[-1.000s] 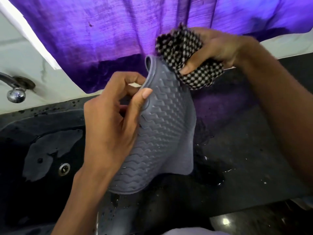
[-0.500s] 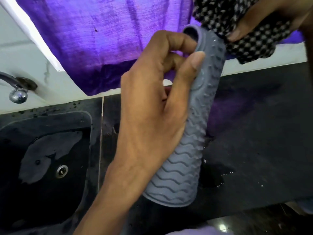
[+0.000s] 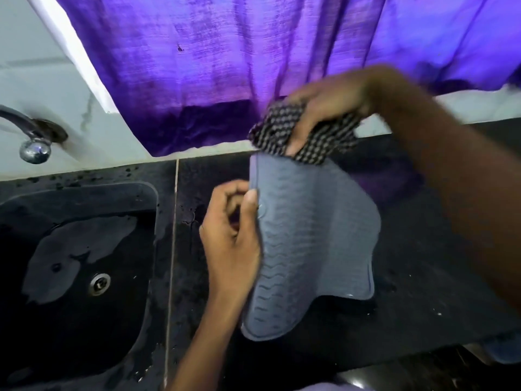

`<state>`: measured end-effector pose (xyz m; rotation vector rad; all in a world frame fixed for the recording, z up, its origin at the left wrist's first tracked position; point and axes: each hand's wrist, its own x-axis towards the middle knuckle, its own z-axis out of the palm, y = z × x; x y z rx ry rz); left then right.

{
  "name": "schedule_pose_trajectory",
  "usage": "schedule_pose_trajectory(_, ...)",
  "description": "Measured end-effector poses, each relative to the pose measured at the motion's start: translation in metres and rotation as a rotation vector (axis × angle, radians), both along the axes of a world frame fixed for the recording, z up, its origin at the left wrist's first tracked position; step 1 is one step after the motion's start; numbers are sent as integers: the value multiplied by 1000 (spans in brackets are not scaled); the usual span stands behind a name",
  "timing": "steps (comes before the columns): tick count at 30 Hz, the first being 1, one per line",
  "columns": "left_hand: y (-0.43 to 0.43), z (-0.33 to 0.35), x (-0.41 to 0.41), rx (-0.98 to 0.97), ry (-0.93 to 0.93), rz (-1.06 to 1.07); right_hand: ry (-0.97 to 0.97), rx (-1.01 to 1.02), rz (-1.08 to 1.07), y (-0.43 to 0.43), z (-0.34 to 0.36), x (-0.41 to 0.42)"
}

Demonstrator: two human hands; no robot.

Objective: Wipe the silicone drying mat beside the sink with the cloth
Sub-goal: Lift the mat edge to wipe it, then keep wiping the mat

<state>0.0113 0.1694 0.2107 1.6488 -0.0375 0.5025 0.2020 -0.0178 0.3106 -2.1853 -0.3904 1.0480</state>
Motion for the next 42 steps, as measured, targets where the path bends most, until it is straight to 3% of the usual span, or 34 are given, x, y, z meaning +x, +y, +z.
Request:
schedule_pose_trajectory(3, 31, -73, 0, 69, 149, 159, 80, -56, 49, 78, -58, -18)
schedule_pose_trajectory(6, 64, -129, -2, 182, 267, 255, 27, -59, 0, 115, -120, -6)
schedule_pose_trajectory(10, 99, -165, 0, 339, 310, 275, 66, 101, -91, 139, -172, -13)
schedule_pose_trajectory(14, 114, -177, 22, 421, 381, 285, -2, 221, -356, 113, -191, -16)
schedule_pose_trajectory(18, 122, -179, 32, 314, 653, 195, -106, 345, -650, 56, -192, -40)
schedule_pose_trajectory(21, 135, -171, 24, 276, 836, 118, -75, 403, -914, 7, -193, -83)
schedule_pose_trajectory(25, 136, -169, 1, 443, 812, -70, 34, 282, -1092, -42, -217, -147)
schedule_pose_trajectory(27, 130, -170, -6, 568, 720, -38, 34, 210, -1112, -57, -232, -173)
schedule_pose_trajectory(29, 122, -165, -10, 533, 703, 11, 18, 170, -1101, -62, -236, -193)
schedule_pose_trajectory(35, 131, -167, -49, 310, 996, -65, -80, 12, -935, -73, -232, -226)
schedule_pose_trajectory(39, 132, -172, -72, 463, 959, 73, -145, -116, -793, -72, -231, -237)
schedule_pose_trajectory(42, 121, -166, -72, 602, 961, 110, -145, -117, -809, -67, -233, -239)
